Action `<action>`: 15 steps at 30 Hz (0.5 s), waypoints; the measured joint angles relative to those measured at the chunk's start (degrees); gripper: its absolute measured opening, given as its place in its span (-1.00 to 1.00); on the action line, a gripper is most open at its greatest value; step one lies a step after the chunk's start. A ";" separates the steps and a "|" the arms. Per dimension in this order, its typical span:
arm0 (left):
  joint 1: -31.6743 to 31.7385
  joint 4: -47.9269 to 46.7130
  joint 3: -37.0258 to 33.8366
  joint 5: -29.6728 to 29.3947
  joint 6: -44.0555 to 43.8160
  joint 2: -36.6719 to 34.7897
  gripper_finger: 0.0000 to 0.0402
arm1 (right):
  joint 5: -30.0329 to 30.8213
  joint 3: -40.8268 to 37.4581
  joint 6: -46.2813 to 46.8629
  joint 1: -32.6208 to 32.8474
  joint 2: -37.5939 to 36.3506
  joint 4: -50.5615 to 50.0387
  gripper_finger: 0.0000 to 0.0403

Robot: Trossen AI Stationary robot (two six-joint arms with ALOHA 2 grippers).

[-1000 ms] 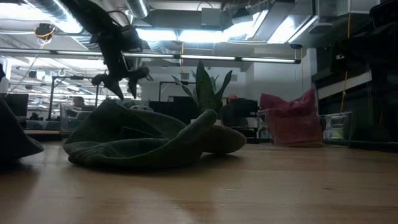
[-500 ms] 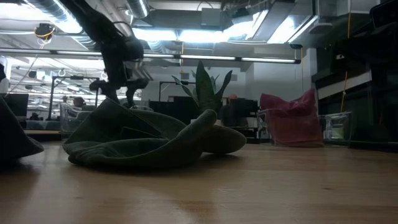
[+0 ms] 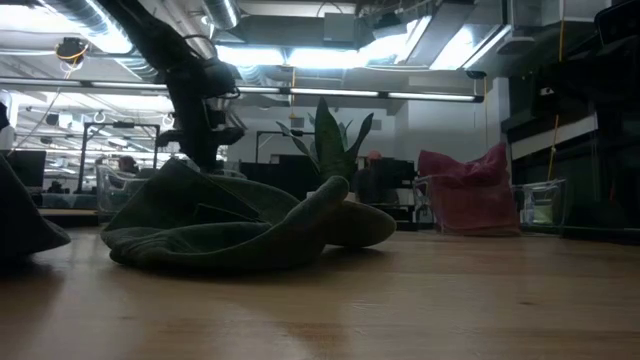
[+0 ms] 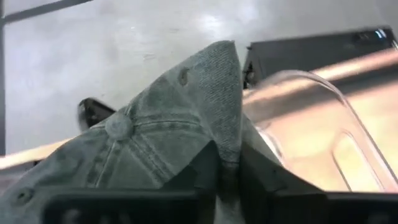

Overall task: Pick & Place hat
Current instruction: Put the right black cap into the left transparent bin

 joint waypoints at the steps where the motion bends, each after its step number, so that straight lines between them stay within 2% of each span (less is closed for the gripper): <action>1: -0.23 -0.10 0.00 0.93 1.50 -0.02 -0.90 | -0.01 0.00 -0.02 0.00 0.00 -0.01 -0.87; 5: -1.40 -0.84 0.00 3.91 7.39 -0.04 -0.95 | 0.00 0.00 0.00 0.01 0.00 0.00 -0.87; 15: -4.44 -5.89 0.00 6.60 24.70 -2.60 -0.97 | 0.00 0.00 0.00 -0.01 0.00 0.01 -0.87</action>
